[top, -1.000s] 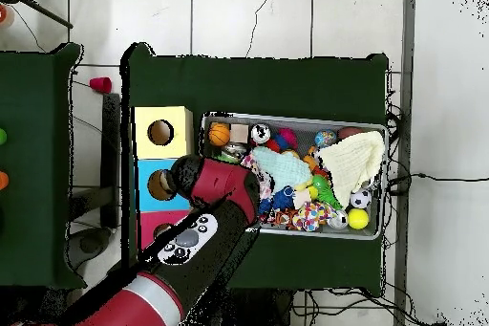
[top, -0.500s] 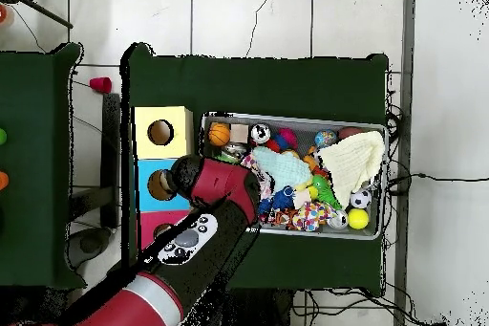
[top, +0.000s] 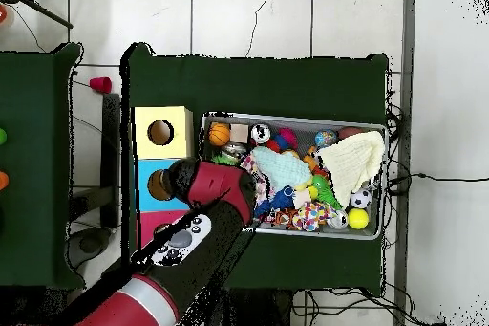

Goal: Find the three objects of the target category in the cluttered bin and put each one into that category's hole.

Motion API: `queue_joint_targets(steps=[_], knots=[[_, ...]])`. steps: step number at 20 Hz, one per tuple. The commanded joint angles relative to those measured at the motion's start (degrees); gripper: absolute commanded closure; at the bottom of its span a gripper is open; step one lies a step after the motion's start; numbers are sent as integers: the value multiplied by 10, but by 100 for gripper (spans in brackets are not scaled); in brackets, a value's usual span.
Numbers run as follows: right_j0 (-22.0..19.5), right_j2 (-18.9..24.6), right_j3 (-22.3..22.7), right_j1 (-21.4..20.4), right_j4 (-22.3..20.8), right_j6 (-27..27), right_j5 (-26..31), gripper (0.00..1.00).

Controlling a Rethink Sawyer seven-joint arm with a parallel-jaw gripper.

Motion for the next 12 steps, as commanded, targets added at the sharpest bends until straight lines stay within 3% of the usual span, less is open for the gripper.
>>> queue_joint_targets(steps=[1,8,12], knots=[[9,19,-35,2,-38,49,27,0],[16,22,-35,-50,-26,52,43,0],[9,29,-33,-59,-24,48,50,0]])
